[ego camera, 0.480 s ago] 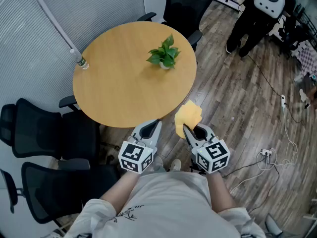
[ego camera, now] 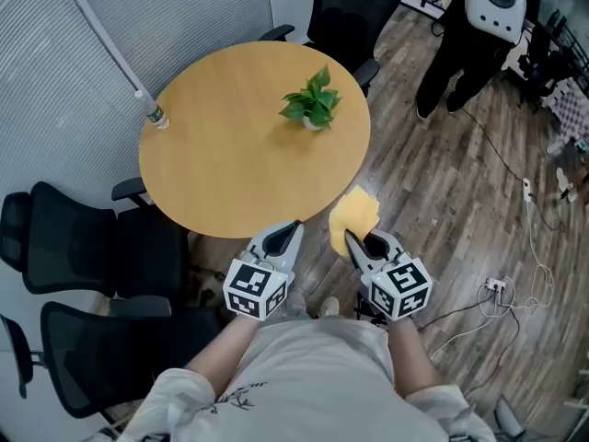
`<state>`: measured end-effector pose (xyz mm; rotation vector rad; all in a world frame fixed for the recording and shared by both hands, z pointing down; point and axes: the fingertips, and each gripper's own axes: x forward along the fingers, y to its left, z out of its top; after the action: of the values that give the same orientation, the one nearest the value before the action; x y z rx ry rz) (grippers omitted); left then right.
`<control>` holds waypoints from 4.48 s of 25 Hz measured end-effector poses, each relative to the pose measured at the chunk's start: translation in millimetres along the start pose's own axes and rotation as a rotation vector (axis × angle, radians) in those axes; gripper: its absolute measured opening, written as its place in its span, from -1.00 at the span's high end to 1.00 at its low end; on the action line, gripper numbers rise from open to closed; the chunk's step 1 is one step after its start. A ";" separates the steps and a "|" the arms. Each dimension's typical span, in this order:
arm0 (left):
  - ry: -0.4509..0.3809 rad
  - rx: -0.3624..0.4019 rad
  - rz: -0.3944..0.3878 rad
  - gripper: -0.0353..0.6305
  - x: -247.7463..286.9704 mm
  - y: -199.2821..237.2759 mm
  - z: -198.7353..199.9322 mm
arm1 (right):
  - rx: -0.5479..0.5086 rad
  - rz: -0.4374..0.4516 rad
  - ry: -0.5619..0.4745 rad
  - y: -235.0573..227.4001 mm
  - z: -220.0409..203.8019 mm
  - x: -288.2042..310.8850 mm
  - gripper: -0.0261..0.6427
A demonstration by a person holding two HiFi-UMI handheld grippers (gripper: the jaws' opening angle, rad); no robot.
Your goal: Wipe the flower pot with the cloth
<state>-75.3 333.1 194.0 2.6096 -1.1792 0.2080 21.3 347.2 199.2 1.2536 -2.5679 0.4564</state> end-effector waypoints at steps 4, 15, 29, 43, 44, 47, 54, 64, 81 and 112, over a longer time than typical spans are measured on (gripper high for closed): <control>-0.010 0.004 -0.087 0.86 -4.1 -0.3 1.3 | 0.044 -0.006 -0.034 2.2 7.4 5.9 0.78; 0.007 0.049 -0.059 0.86 -16.8 25.8 4.0 | 0.041 -0.028 -0.017 23.0 1.9 21.1 0.77; -0.002 0.046 0.010 0.86 37.4 60.2 14.7 | 0.048 0.001 0.002 -26.1 6.2 66.1 0.77; -0.045 0.031 0.055 0.86 157.3 101.9 65.6 | -0.017 0.007 0.004 -144.2 65.0 127.5 0.77; -0.046 0.031 0.059 0.86 164.2 103.6 67.8 | -0.019 0.011 0.004 -150.9 67.5 130.6 0.77; -0.046 0.030 0.074 0.86 183.1 108.4 73.4 | -0.025 0.024 0.002 -169.8 75.4 138.3 0.77; -0.039 0.025 0.090 0.86 221.1 112.2 78.4 | -0.033 0.047 0.004 -206.9 83.4 153.6 0.77; -0.058 0.013 0.133 0.86 238.9 123.7 81.1 | -0.033 0.068 0.008 -231.9 86.6 168.6 0.77; 0.009 0.000 0.146 0.86 242.5 172.9 70.0 | -0.006 0.011 0.061 -253.9 77.9 192.7 0.77; 0.142 -0.028 0.038 0.80 326.7 294.4 -82.7 | -0.055 -0.177 0.253 -334.7 -17.8 331.0 0.77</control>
<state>-83.3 -61.3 405.3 2.5033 -1.1749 0.3751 90.6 -78.3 388.8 1.2992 -2.2245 0.4707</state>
